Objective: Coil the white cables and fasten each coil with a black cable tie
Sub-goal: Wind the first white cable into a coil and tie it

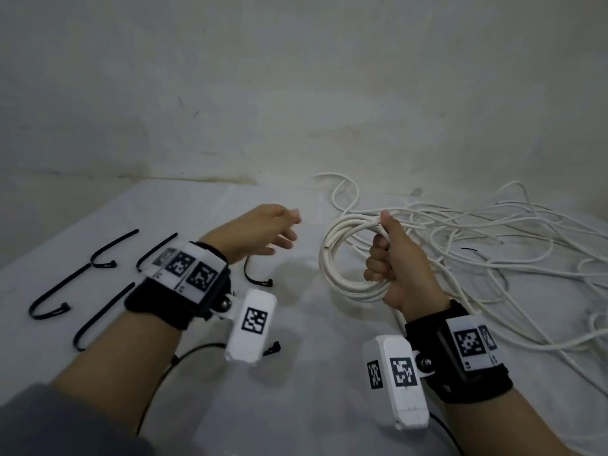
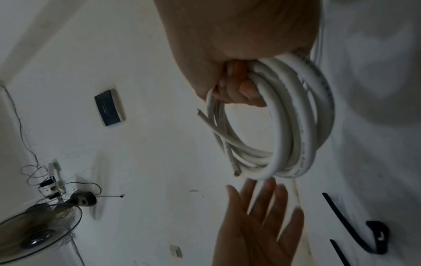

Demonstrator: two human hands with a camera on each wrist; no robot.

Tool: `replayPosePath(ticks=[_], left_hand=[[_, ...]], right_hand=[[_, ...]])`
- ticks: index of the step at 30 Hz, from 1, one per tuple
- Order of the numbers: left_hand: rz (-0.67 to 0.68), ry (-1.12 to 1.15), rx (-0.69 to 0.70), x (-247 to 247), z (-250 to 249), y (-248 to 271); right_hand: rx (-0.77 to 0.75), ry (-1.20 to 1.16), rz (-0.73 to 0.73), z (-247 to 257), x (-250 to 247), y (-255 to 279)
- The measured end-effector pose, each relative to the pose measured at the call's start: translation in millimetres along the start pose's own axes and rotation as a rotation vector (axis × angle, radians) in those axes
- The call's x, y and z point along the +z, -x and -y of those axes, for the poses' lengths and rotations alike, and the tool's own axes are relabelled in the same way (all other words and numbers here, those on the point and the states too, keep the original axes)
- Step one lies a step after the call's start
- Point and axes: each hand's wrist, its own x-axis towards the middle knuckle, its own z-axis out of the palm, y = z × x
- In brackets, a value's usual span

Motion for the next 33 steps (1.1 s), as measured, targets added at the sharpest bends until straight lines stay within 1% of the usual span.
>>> replayPosePath(ticks=[2, 5, 7, 10, 13, 14, 16, 17, 19, 20, 21, 23, 24, 27, 28, 31, 33], left_hand=[[-0.047, -0.222, -0.119, -20.8, 7.7, -5.1], [-0.052, -0.598, -0.304, -33.2, 22.1, -15.2], [-0.047, -0.754, -0.338, -30.7, 26.4, -20.8], [-0.05, -0.842, -0.331, -24.0, 32.6, -31.9], [-0.024, -0.998, -0.314, -23.4, 49.2, -42.6], [-0.034, -1.028, -0.303, -23.8, 53.4, -45.7], [-0.007, -0.964, -0.316, -21.6, 54.2, -49.6], [0.037, -0.953, -0.357, -21.4, 53.4, -48.8], [0.028, -0.977, -0.325, -23.9, 55.6, -49.0], [0.002, -1.011, -0.281, -28.3, 59.9, -53.5], [-0.016, -1.026, -0.273, -31.4, 61.8, -55.2], [-0.004, -0.988, -0.261, -34.9, 59.7, -57.9], [-0.003, -0.878, -0.218, -33.6, 54.7, -57.4], [-0.07, -0.237, -0.204, -19.0, 19.5, -39.8], [-0.087, -0.086, -0.149, -15.3, 10.6, -31.8], [-0.002, 0.154, 0.035, 1.3, -6.9, -0.3], [0.069, 0.248, 0.108, 13.0, -11.2, 18.4]], right_hand=[[0.008, -0.009, 0.005, -1.3, -0.9, -0.3], [0.006, -0.02, 0.021, -3.3, -0.5, -0.5], [0.005, -0.018, 0.029, -4.0, 0.2, -0.1], [-0.004, -0.012, 0.043, -3.8, 0.3, 0.3], [-0.01, -0.008, 0.056, -2.8, -0.9, -0.7], [-0.009, -0.008, 0.057, -2.2, -1.3, -1.3], [-0.008, -0.01, 0.056, -1.2, -2.4, -2.5], [-0.009, -0.009, 0.055, -1.1, -2.7, -2.9], [-0.011, -0.01, 0.056, -0.9, -3.2, -3.2], [-0.011, -0.013, 0.055, -0.8, -3.4, -3.4], [-0.011, -0.017, 0.054, -0.7, -3.7, -3.3], [-0.011, -0.031, 0.041, -0.7, -3.7, -3.7], [-0.012, -0.042, 0.029, -1.0, -3.6, -4.2], [-0.03, -0.077, -0.022, -2.2, -3.7, -6.6], [-0.04, -0.087, -0.04, -1.9, -3.7, -7.0], [-0.097, -0.056, -0.101, 0.8, -4.3, -6.2], [-0.149, -0.016, -0.15, 3.4, -4.6, -4.8]])
